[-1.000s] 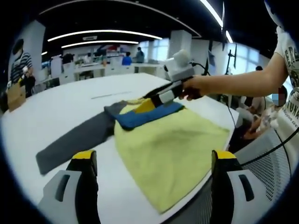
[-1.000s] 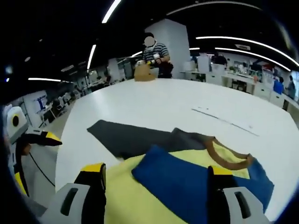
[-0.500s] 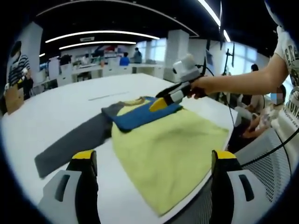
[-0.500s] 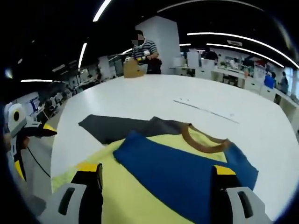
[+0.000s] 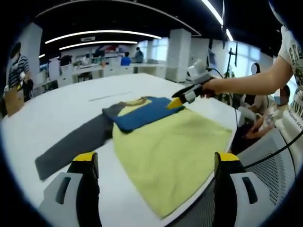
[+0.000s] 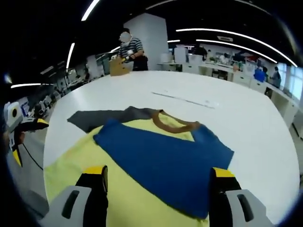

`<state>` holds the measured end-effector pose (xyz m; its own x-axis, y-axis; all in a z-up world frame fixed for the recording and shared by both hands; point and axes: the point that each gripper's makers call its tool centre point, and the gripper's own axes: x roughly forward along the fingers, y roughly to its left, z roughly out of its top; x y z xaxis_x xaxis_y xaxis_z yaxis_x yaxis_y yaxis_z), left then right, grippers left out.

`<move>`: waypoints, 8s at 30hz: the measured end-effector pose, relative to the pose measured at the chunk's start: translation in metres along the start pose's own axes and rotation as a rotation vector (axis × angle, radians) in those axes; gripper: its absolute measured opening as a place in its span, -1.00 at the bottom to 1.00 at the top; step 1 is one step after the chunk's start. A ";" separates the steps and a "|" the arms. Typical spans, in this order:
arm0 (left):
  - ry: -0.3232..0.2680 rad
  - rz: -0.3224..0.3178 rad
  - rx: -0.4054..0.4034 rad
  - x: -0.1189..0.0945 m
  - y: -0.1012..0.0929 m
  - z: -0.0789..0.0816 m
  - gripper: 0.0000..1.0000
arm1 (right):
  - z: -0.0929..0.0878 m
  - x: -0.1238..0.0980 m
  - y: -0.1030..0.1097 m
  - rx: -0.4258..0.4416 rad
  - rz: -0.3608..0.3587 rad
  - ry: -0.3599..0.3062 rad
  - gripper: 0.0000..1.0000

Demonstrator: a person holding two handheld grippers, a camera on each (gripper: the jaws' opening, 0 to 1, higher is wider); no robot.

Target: Fold the garment on the visible template until the final outline fits inside the template.

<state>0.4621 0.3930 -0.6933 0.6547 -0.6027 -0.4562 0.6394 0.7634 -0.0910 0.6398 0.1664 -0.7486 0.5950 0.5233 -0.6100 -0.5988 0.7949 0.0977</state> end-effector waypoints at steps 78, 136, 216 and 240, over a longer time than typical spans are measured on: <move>-0.009 0.035 -0.005 -0.006 0.004 0.005 0.97 | -0.076 -0.046 -0.083 -0.071 -0.183 0.131 -1.00; -0.028 0.211 -0.053 -0.034 0.100 0.000 0.98 | -0.008 -0.105 0.022 -0.047 0.109 -0.142 0.98; 0.023 0.805 -0.428 -0.055 0.260 -0.091 -0.66 | -0.035 -0.157 0.061 -0.024 0.084 -0.131 0.85; 0.094 0.817 -0.535 -0.052 0.263 -0.092 -0.94 | -0.045 -0.159 0.063 -0.031 0.055 -0.112 0.85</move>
<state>0.5593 0.6468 -0.7753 0.7647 0.1616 -0.6238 -0.2790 0.9556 -0.0945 0.4836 0.1197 -0.6811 0.6160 0.5984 -0.5123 -0.6476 0.7550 0.1031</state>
